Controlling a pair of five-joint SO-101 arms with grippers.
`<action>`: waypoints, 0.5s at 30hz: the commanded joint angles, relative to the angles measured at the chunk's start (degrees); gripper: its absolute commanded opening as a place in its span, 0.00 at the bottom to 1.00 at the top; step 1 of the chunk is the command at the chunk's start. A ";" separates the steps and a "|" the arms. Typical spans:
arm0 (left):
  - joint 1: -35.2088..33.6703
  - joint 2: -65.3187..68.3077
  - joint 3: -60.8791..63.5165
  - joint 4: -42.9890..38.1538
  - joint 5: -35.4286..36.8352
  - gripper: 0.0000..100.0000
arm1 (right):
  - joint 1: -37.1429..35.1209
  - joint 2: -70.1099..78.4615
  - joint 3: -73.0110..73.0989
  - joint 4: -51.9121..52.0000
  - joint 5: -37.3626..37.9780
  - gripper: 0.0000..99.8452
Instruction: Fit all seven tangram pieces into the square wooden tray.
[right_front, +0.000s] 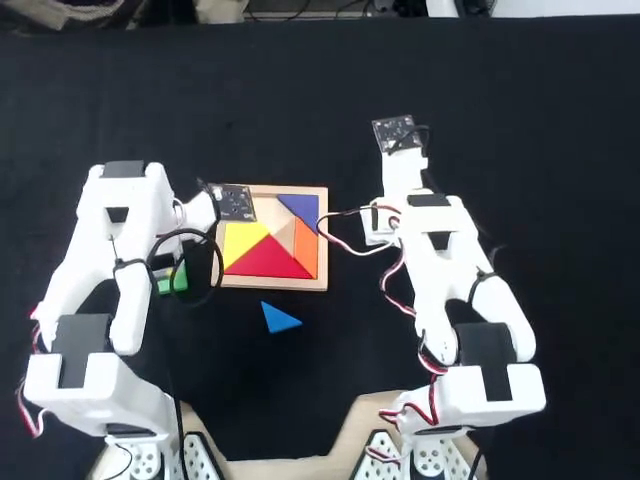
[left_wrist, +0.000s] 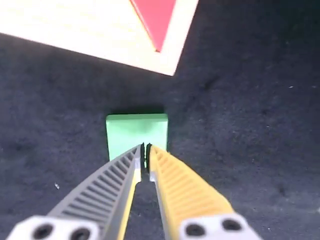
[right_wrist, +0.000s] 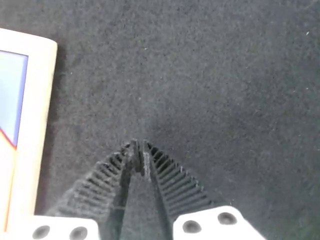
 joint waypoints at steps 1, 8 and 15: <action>0.22 -0.97 -4.18 0.62 0.70 0.06 | -0.79 -0.31 -1.98 -0.88 0.53 0.01; -2.33 -0.35 -4.70 2.37 3.87 0.26 | -0.79 -0.31 -1.98 -0.88 0.53 0.01; -4.79 0.35 4.53 -12.04 -2.20 0.26 | -0.79 -0.31 -1.98 -0.88 0.53 0.01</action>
